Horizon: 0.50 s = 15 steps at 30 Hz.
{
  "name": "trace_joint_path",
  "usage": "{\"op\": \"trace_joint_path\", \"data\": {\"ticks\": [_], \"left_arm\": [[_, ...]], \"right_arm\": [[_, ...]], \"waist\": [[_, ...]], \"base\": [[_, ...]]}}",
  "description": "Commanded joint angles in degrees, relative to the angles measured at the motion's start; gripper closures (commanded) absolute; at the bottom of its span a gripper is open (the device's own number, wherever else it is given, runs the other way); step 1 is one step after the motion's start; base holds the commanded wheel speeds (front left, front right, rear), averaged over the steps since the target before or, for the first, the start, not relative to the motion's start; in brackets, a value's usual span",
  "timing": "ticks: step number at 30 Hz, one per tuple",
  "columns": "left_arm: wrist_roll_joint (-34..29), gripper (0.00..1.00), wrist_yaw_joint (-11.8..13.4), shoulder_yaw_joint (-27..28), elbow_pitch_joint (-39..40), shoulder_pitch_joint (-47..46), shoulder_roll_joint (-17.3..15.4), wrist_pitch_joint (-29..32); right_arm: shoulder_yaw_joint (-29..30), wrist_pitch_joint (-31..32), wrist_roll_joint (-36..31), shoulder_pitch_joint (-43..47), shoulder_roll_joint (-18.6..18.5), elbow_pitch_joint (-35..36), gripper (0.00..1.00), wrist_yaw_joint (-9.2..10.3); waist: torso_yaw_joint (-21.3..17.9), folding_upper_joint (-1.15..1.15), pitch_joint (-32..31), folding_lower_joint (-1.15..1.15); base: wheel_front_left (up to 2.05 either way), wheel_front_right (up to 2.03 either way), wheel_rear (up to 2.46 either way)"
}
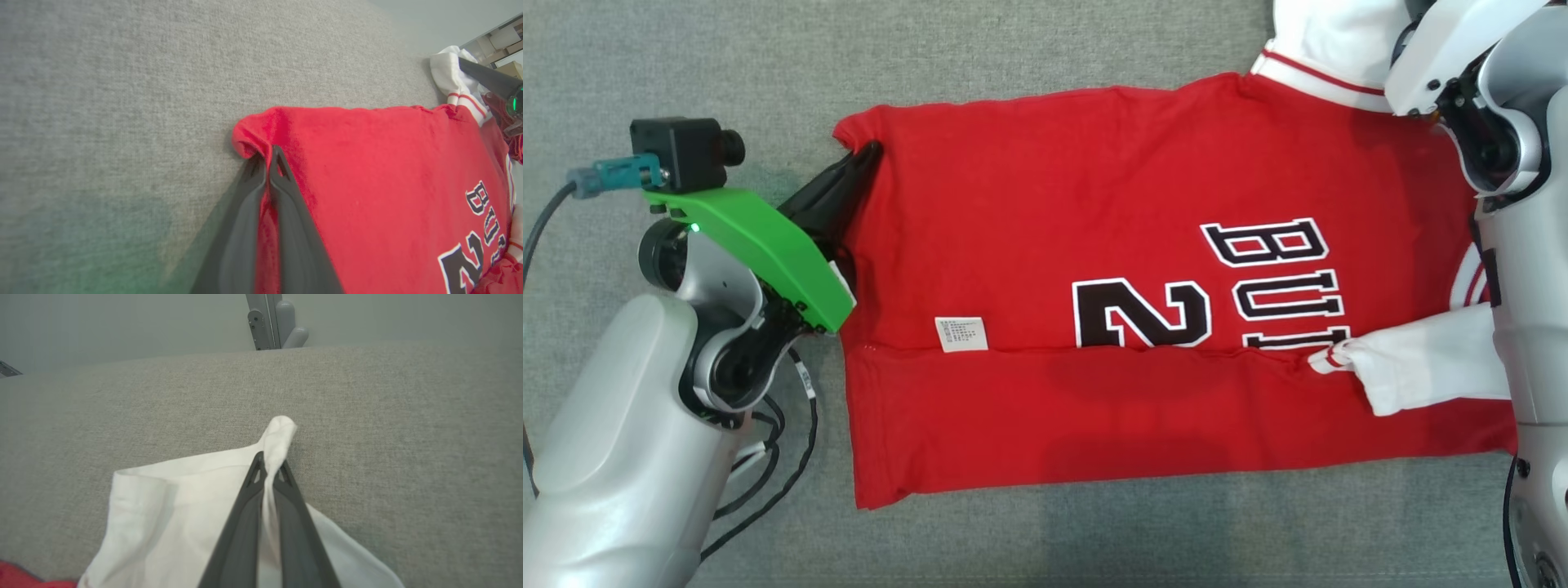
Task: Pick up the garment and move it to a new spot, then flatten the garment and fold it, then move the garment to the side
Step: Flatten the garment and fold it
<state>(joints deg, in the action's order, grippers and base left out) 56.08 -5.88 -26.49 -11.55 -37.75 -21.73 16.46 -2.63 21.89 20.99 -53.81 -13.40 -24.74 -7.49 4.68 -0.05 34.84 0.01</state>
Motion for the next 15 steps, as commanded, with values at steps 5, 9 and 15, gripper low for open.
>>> {"op": "trace_joint_path", "data": {"ticks": [5,9,15], "left_arm": [[0.26,1.00,-0.22,1.29,2.07,3.61,-1.34,-2.70],[0.58,1.00,0.54,2.78,6.21,8.10,-2.67,-5.27],[-1.10,1.00,3.14,3.49,12.88,16.39,-4.48,-8.35]], "right_arm": [[-2.00,-4.46,4.66,4.76,-0.74,5.38,1.00,0.01],[-1.74,-6.22,8.42,11.60,-1.97,11.26,1.00,0.01],[2.23,-7.49,11.77,24.43,-3.04,20.56,1.00,0.00]], "waist": [[-2.38,0.05,-5.13,-0.01],[-3.60,0.05,-9.18,-0.01],[-5.14,0.05,-14.21,-0.01]], "base": [[0.00,0.00,0.00],[0.00,0.00,0.00],[0.00,0.00,0.00]]}}
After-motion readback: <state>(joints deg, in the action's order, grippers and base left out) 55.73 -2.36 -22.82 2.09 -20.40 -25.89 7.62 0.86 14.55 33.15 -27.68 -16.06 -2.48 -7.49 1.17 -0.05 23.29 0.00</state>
